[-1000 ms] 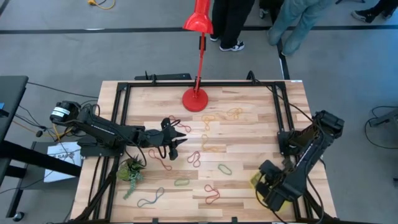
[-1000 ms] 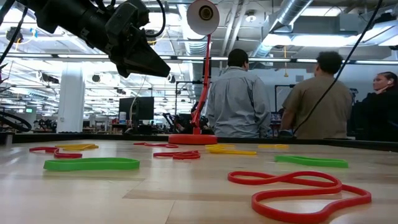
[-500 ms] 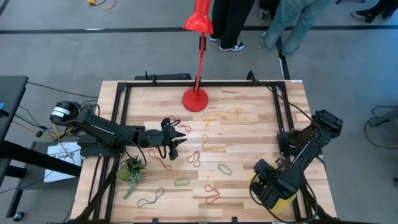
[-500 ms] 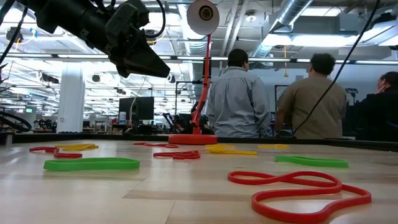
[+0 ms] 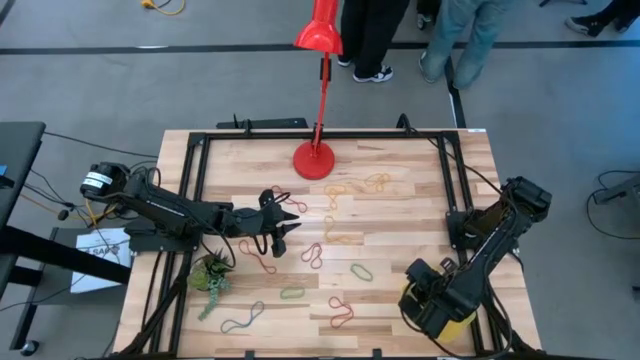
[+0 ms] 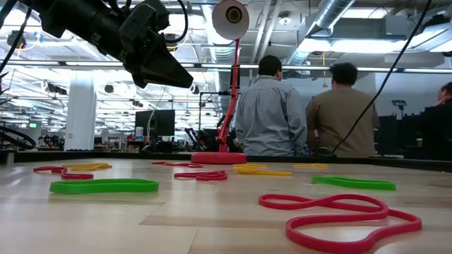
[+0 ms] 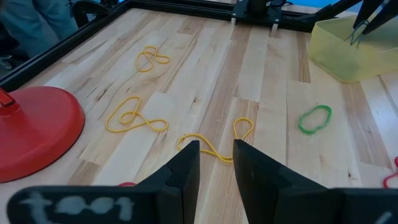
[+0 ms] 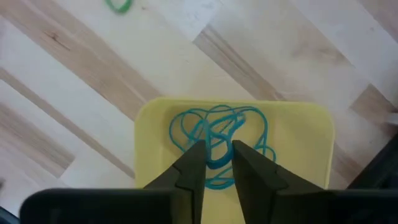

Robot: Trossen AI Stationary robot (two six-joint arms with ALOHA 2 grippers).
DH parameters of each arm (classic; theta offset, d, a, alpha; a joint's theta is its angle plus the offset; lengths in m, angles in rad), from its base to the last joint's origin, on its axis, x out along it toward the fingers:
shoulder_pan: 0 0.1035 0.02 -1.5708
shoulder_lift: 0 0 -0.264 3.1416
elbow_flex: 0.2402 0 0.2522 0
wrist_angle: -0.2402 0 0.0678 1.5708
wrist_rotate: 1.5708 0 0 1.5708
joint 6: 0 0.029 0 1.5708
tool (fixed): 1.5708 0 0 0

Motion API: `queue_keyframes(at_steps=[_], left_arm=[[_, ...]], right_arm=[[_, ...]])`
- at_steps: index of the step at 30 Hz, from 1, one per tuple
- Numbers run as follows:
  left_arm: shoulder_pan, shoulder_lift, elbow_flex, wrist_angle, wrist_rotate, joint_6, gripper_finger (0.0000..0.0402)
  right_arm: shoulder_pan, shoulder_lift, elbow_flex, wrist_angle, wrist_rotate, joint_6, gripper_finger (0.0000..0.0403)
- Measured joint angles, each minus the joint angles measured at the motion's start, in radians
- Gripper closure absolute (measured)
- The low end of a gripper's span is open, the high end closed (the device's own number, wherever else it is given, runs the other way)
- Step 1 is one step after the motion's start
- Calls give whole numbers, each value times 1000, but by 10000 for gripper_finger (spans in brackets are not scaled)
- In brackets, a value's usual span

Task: Pick and place rubber bands into bin
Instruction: Put the blue rubber band into the container

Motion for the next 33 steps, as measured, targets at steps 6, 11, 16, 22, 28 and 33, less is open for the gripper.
queue_keyframes(at_steps=[6, 11, 16, 22, 28, 33], left_arm=[[0, 0, 0, 0, 0, 0, 315], [0, 0, 0, -8, 8, 0, 315], [0, 0, 0, -49, 54, 0, 315], [-12, 0, 0, -101, 231, -28, 315], [-35, -9, 0, -147, 358, -100, 315], [-61, -9, -1, -266, 507, -173, 315]], right_arm=[[0, 0, 0, 29, 0, 0, 330], [0, 0, 0, 37, -1, 0, 330], [0, 0, 0, 51, -45, -1, 330], [0, 0, -28, 87, -109, -119, 330], [-12, 0, -65, 86, -96, -123, 331], [-33, 0, -66, 31, -67, -123, 331]])
